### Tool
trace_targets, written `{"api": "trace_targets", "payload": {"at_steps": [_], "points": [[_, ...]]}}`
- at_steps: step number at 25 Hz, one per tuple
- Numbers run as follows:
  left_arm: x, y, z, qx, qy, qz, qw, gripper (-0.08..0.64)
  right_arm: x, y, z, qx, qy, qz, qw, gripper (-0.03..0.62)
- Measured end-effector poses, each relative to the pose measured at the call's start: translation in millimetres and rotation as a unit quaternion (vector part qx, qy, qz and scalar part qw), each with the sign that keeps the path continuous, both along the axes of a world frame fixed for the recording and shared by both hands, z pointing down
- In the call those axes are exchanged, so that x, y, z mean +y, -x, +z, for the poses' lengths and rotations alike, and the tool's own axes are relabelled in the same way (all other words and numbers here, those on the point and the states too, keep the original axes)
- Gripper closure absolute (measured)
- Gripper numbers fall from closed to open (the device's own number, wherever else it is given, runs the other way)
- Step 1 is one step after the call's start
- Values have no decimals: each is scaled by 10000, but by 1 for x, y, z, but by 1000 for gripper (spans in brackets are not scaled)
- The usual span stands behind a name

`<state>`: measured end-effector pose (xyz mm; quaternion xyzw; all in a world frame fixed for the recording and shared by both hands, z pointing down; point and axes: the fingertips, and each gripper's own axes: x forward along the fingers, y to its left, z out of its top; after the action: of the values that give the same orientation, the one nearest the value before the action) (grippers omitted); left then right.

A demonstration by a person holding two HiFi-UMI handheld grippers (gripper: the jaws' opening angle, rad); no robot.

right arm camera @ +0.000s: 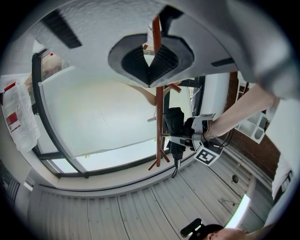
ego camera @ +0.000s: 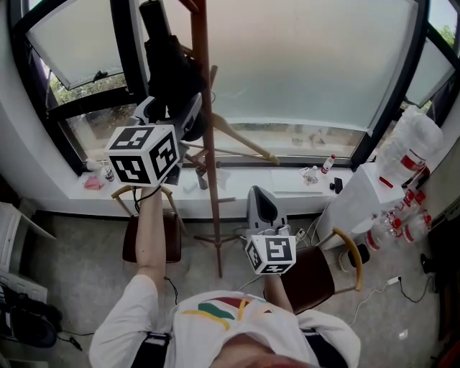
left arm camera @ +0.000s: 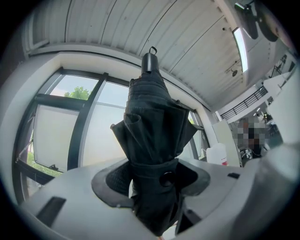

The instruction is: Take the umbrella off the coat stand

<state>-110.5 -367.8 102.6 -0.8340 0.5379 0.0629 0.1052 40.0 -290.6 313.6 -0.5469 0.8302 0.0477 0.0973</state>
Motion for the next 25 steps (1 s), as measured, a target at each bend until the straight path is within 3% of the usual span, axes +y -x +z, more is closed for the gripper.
{"api": "trace_targets", "payload": {"at_steps": [13,19,25], "points": [[28,28,-9,-5,-241,-184,9995,318,-2,16,-5,70,-98,-150,9998,594],[41,44,20,47,-69,-372,9993,319,-1,35,-6,212,-172,-316,9991,594],[59,48,79,-100,192,-647,9977,318,2,52,5,417,-121,-483,9979,594]]}}
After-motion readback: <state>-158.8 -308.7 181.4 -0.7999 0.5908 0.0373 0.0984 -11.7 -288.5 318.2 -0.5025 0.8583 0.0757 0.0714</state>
